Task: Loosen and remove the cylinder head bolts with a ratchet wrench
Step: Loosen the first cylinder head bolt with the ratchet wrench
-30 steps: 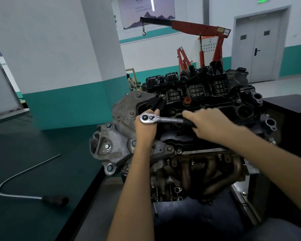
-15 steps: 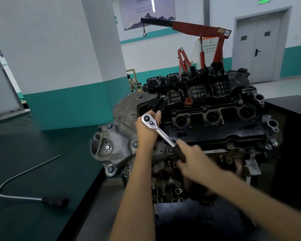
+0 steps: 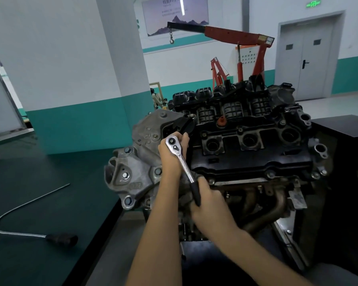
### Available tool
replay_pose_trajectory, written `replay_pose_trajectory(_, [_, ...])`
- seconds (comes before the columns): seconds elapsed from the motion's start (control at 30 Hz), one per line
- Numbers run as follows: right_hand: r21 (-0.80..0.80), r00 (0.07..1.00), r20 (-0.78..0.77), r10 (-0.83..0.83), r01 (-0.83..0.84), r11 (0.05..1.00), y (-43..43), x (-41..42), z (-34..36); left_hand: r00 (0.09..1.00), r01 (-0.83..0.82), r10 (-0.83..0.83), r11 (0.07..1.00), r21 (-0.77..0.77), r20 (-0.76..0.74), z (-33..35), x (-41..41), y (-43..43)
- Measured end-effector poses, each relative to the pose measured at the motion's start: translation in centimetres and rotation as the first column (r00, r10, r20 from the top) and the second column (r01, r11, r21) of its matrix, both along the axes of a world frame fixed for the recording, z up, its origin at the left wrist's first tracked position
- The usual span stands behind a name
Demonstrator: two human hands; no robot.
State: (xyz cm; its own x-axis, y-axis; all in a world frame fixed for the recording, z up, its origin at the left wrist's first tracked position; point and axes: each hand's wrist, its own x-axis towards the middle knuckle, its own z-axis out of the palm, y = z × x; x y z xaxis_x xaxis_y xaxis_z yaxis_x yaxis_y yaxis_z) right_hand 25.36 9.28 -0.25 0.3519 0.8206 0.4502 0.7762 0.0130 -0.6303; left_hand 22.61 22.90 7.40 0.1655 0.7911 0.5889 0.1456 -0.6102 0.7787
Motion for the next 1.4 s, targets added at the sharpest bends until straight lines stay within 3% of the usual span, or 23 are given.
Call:
replay_pose_trajectory(0.1, [0.056, 0.99, -0.138, -0.027, 0.035, 0.998, 1.1, -2.8, -1.0, 1.0, -0.006, 0.006, 1.0, 0.026, -0.001, -0.1, -0.3, -0.1])
replay_pose_trajectory(0.2, [-0.015, 0.999, -0.049, 0.005, -0.005, 1.0, 0.2, -0.2, 0.1, 0.999, 0.035, -0.035, 0.999, -0.007, 0.014, 0.0, -0.3, -0.1])
replay_pose_trajectory(0.3, [-0.123, 0.972, 0.226, 0.067, -0.04, 0.992, -1.2, 6.1, 3.8, 0.994, 0.105, -0.106, 0.994, -0.031, -0.01, 0.0, -0.3, 0.1])
replay_pose_trajectory(0.4, [-0.171, 0.777, 0.628, 0.043, 0.083, 0.982, -0.8, 11.4, 9.6, 0.992, 0.097, -0.097, 0.995, -0.01, -0.083, 0.4, -0.3, 0.0])
replay_pose_trajectory(0.47, [-0.13, 0.656, 0.754, 0.019, 0.121, 0.984, 0.0, 12.4, 11.7, 0.993, 0.071, -0.068, 0.997, 0.025, -0.101, 0.5, -0.4, -0.1])
replay_pose_trajectory(0.5, [-0.106, 0.641, 0.768, -0.001, 0.13, 0.986, 0.2, 12.3, 11.7, 0.994, 0.057, -0.054, 0.998, 0.028, -0.097, 0.5, -0.3, -0.1])
replay_pose_trajectory(0.6, [-0.043, 0.747, 0.659, -0.086, 0.152, 0.987, -0.6, 10.1, 7.8, 0.996, 0.061, -0.062, 0.998, -0.016, -0.058, 0.2, -0.2, 0.0])
replay_pose_trajectory(0.7, [-0.052, 0.97, 0.241, -0.034, 0.047, 0.998, -1.4, 5.3, 2.6, 0.995, 0.077, -0.077, 0.997, -0.01, -0.056, 0.1, -0.2, 0.0])
replay_pose_trajectory(0.77, [-0.028, 0.999, 0.052, -0.013, 0.014, 0.999, -0.6, 1.7, 0.6, 0.996, 0.073, -0.073, 0.997, -0.007, -0.044, 0.1, -0.2, 0.0])
replay_pose_trajectory(0.93, [0.038, 0.994, -0.106, -0.025, 0.029, 0.999, 0.6, -1.6, -0.6, 0.997, 0.072, -0.071, 0.997, 0.008, -0.028, 0.1, -0.5, -0.1])
replay_pose_trajectory(1.1, [-0.112, 0.974, 0.218, 0.065, -0.041, 0.993, -1.2, 6.8, 4.0, 0.99, 0.109, -0.111, 0.994, -0.029, -0.088, 0.3, -0.5, 0.1])
replay_pose_trajectory(1.17, [-0.157, 0.873, 0.486, 0.053, 0.028, 0.987, -1.0, 10.4, 7.8, 0.987, 0.11, -0.112, 0.994, -0.023, -0.115, 0.7, -0.5, 0.0])
replay_pose_trajectory(1.27, [-0.119, 0.628, 0.778, 0.022, 0.113, 0.987, 0.3, 12.6, 12.0, 0.991, 0.107, -0.107, 0.994, -0.005, -0.086, 0.7, -0.6, -0.2])
replay_pose_trajectory(1.33, [-0.067, 0.593, 0.805, -0.027, 0.136, 0.989, 0.3, 12.2, 11.9, 0.994, 0.094, -0.095, 0.995, -0.028, -0.049, 0.4, -0.5, -0.1])
replay_pose_trajectory(1.4, [-0.048, 0.702, 0.709, -0.071, 0.148, 0.988, -0.6, 10.5, 9.0, 0.995, 0.079, -0.081, 0.996, -0.035, -0.056, 0.2, -0.3, 0.1])
